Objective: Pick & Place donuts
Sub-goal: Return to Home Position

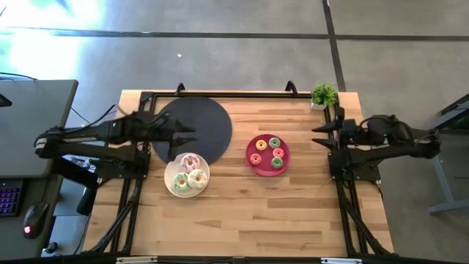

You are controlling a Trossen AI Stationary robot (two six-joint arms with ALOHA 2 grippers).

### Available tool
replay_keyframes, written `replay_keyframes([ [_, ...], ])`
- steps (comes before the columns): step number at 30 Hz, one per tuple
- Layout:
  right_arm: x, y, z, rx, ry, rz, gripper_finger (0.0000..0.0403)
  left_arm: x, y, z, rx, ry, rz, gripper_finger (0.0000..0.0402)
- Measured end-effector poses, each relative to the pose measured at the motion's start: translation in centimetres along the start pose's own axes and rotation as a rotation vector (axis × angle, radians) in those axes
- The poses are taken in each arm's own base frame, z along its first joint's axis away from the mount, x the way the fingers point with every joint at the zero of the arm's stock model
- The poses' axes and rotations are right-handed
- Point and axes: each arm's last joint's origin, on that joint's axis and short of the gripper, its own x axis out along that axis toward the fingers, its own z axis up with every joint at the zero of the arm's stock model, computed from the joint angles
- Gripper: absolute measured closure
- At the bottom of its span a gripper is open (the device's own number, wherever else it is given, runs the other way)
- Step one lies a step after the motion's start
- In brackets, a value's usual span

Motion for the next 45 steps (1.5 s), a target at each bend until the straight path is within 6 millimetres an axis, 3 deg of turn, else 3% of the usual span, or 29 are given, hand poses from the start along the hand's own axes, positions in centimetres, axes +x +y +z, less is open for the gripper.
replay_keyframes([
  [6, 0.3, 0.0, -0.7, -0.011, -0.077, 0.001, 0.0258, -2.4, 0.2, -4.8, -0.027, -0.148, 0.023, 0.0259],
  [14, 3.8, 0.5, -6.1, -0.042, -0.177, -0.007, 0.0258, -5.1, 0.3, -8.3, -0.067, -0.376, 0.012, 0.0259],
  [17, 3.8, 0.3, -6.8, -0.068, -0.241, -0.069, 0.0258, -5.6, 0.2, -9.4, -0.051, -0.436, -0.034, 0.0259],
  [21, 3.6, 0.3, -8.0, -0.043, -0.323, -0.029, 0.0258, -5.1, 0.2, -9.8, -0.050, -0.410, -0.021, 0.0259],
  [25, 4.3, 0.6, -10.8, -0.016, -0.357, 0.058, 0.0258, -4.5, 0.1, -10.3, -0.042, -0.372, -0.036, 0.0259],
  [29, 5.0, 0.6, -13.2, 0.020, -0.384, 0.035, 0.0258, -3.9, 0.0, -10.9, -0.041, -0.398, -0.074, 0.0259],
  [38, 4.9, 0.5, -13.1, 0.012, -0.393, 0.006, 0.0258, -1.3, -0.1, -14.1, -0.051, -0.419, -0.042, 0.0259],
  [45, 5.0, 0.4, -13.4, 0.010, -0.365, -0.017, 0.0258, -1.0, -0.1, -14.8, -0.050, -0.359, -0.048, 0.0259],
])
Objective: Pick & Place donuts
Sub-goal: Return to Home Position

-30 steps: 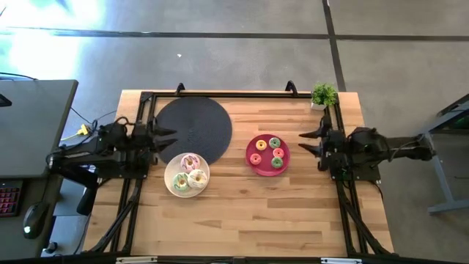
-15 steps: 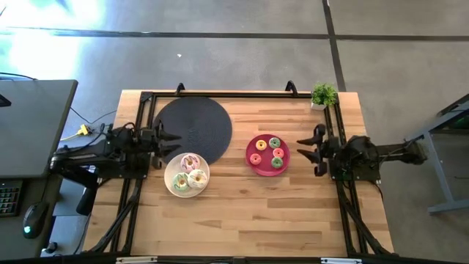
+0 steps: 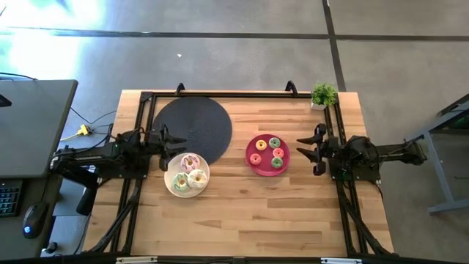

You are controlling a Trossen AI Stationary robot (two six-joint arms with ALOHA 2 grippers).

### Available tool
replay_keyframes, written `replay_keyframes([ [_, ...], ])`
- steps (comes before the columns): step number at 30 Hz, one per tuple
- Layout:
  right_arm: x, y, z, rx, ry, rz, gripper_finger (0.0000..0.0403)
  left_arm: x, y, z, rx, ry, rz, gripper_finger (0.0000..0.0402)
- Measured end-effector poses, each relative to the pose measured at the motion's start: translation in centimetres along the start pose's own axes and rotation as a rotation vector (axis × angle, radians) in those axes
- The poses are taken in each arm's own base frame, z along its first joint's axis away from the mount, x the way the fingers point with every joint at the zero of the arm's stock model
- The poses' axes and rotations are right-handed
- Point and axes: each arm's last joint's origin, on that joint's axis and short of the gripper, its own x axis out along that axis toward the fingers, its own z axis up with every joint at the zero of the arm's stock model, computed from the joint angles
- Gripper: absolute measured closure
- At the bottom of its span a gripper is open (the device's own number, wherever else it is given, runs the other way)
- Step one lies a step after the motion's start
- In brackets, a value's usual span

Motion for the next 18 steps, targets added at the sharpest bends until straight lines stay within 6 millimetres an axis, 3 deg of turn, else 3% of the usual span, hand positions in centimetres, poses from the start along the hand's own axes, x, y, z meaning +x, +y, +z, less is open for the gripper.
replay_keyframes([
  [18, 0.00, 0.00, -0.03, 0.001, 0.001, 0.000, 0.0256, 0.01, -0.04, -0.52, 0.002, 0.045, -0.019, 0.0259],
])
